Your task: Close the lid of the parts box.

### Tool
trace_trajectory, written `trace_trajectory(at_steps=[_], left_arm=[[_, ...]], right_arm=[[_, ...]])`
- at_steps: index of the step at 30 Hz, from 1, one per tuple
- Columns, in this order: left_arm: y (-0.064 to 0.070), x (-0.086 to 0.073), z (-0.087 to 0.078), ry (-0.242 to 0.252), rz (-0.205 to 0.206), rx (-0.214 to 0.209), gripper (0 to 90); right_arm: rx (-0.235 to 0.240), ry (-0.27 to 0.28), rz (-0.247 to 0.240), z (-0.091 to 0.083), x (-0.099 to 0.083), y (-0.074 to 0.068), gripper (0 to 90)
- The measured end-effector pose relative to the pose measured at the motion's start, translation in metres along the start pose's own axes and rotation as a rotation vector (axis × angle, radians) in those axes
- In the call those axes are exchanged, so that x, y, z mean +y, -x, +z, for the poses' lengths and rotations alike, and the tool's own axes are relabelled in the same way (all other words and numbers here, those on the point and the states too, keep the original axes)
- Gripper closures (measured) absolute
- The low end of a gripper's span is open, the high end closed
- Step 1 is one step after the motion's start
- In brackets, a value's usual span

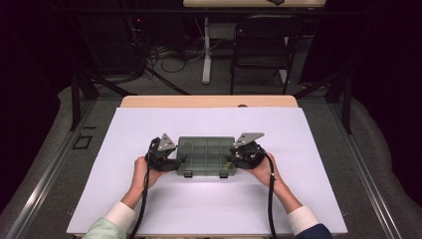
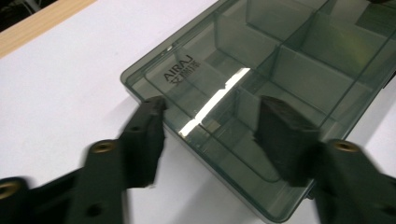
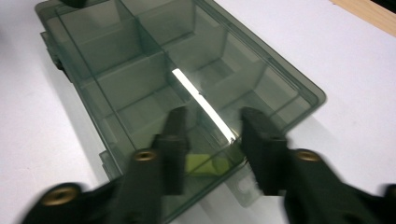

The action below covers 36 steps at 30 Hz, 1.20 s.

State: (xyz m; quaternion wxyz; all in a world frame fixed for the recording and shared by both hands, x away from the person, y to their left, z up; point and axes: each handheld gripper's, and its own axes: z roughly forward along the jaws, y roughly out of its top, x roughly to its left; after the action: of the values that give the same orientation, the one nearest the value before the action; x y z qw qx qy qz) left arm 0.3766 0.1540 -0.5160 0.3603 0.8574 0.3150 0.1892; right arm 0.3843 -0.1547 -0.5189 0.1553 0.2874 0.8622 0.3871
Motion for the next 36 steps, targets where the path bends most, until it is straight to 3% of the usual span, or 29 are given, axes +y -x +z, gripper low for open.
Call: trace_trajectory(at_steps=[6,10,22,36], left_arm=[[0.000,-0.001,-0.014,0.014,0.002,0.014,17.3],[0.001,-0.006,-0.024,0.008,0.004,0.015,11.5],[0.005,-0.038,-0.047,-0.017,-0.009,0.057,0.1],[0.015,-0.077,-0.057,0.007,-0.029,0.085,0.0]], right_arm=[[0.008,0.009,0.038,-0.014,-0.003,0.001,25.3],[-0.001,0.015,0.042,-0.025,-0.004,0.000,15.5],[-0.033,0.029,0.046,-0.053,-0.026,-0.009,5.8],[-0.100,0.058,0.073,-0.076,-0.066,-0.015,5.1]])
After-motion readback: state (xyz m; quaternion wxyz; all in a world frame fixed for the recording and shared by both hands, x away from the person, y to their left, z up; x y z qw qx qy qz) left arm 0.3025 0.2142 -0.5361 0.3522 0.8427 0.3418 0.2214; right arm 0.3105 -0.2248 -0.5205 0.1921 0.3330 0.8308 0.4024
